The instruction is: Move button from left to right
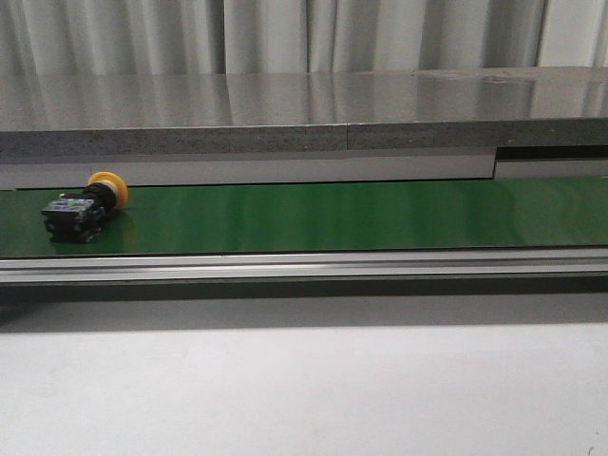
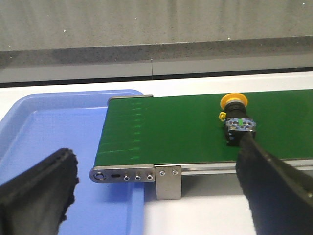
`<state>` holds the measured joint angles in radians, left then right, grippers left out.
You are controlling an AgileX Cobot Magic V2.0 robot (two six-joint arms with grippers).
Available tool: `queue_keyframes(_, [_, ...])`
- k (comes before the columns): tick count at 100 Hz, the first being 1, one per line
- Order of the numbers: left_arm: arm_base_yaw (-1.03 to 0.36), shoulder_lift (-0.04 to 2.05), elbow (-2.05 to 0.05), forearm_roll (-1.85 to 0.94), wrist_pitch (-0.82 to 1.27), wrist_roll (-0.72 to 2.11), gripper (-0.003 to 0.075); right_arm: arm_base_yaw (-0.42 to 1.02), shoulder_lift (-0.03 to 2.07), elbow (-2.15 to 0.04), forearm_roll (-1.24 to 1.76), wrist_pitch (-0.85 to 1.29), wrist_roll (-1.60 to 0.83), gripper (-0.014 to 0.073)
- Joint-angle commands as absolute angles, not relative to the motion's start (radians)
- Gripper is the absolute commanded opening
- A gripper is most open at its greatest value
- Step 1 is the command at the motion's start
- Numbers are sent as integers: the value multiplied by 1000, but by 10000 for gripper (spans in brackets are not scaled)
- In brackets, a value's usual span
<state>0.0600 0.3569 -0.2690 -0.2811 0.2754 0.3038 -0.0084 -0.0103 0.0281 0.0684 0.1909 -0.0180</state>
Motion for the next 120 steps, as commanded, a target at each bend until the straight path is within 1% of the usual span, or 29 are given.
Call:
queue_keyframes(1, [51,363,-286,-300,169,307,640,-8,-29,13,69,115,-19,-67])
queue_keyframes(27, [53,363,-285,-302,165,307,635,-8,-29,13,69,115,-19,-67])
queue_keyframes(34, [53,363,-285,-302,165,307,596,-8,-29,13,69,115,-19,-67])
queue_keyframes(39, [53,363,-285,-302,165,307,538,-8,-29,13,69,115,-19,-67])
queue_keyframes(43, [53,363,-285,-302,165,307,468,-8,-29,13,69,115,-19,-67])
queue_keyframes(44, [53,363,-285,-302,165,307,440,-8,-29,13,69,115,-19,-67])
queue_keyframes(46, [53,363,-285,-302,165,307,412,-8,-29,13,69,115,-19,-67])
queue_keyframes(51, [53,363,-285,-302,165,307,293,-8,-29,13,69,115,-19,-67])
queue_keyframes(53, [53,363,-285,-302,165,307,262,-8,-29,13,69,115,-19,-67])
queue_keyframes(58, [53,363,-285,-302,165,307,139,-8,-29,13,69,115,-19,-67])
queue_keyframes(60, [53,363,-285,-302,165,307,109,-8,-29,13,69,115,-19,-67])
queue_keyframes(63, [53,363,-285,-302,163,307,36,-8,-29,13,69,115,-19,-67])
queue_keyframes(66, [53,363,-285,-302,163,307,-18,-8,-29,13,69,115,-19,-67])
queue_keyframes(90, [53,363,-285,-302,163,307,-20,-8,-29,13,69,112,-19,-67])
queue_keyframes(112, [53,363,-285,-302,163,307,-20,-8,-29,-4,69,0,-19,-67])
queue_keyframes(120, [53,363,-285,-302,163,307,-20,-8,-27,-43,69,6,-20,-67])
